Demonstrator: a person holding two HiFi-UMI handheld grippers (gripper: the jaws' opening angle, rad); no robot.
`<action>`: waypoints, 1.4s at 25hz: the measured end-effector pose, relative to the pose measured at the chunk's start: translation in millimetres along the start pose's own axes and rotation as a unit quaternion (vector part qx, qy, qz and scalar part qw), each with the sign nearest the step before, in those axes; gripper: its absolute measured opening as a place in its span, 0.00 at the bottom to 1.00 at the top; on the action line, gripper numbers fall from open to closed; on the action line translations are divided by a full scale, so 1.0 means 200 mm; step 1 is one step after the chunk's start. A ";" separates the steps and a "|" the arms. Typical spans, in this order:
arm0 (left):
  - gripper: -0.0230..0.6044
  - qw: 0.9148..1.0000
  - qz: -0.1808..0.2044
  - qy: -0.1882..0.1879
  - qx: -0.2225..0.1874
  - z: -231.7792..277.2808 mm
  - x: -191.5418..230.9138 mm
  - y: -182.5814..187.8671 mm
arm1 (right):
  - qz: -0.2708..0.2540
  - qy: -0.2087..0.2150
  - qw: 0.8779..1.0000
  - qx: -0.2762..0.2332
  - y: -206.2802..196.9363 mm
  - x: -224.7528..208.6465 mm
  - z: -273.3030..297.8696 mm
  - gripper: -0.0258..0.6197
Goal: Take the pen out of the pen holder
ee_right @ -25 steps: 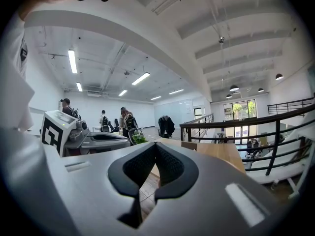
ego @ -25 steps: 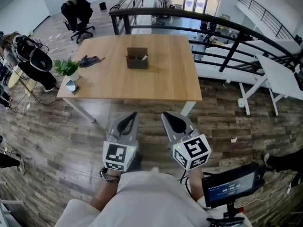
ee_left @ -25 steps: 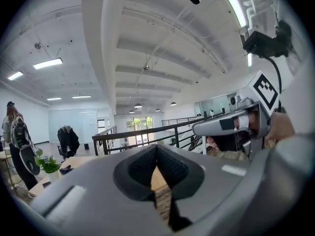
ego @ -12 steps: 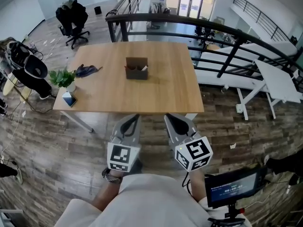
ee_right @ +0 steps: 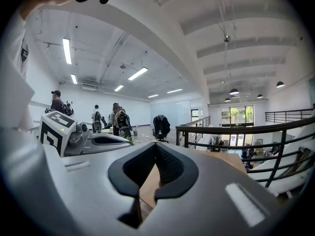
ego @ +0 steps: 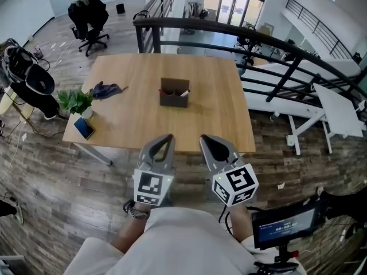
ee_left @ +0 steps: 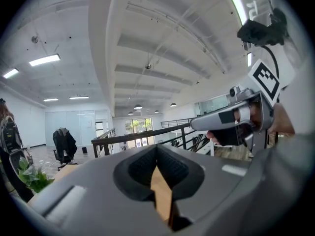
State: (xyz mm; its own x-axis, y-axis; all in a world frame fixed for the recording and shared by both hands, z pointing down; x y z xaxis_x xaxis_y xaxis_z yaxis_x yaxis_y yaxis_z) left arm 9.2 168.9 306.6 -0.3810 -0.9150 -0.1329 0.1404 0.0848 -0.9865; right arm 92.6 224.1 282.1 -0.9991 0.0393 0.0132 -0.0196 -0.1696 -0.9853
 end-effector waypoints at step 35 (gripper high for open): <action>0.04 0.999 -0.035 -0.012 0.006 0.26 0.73 -0.15 | -0.048 0.010 0.998 0.044 0.05 0.01 0.86 0.04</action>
State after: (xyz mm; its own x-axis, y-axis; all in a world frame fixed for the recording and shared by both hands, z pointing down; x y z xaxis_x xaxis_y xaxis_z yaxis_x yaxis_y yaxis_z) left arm -3.1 11.5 321.0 -0.3675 -0.9280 -0.0614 0.1249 0.0161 -0.9920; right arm 83.7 52.9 301.4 -0.9915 0.0799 0.1024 -0.1193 -0.2493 -0.9610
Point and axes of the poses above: the fingertips, and each gripper's own axes: z forward along the fingers, x to its left, y out of its top, the point moved 2 cm from there along -z, backward along the fingers, and after that the axes turned 9 degrees about -y, right-handed, at the moved point
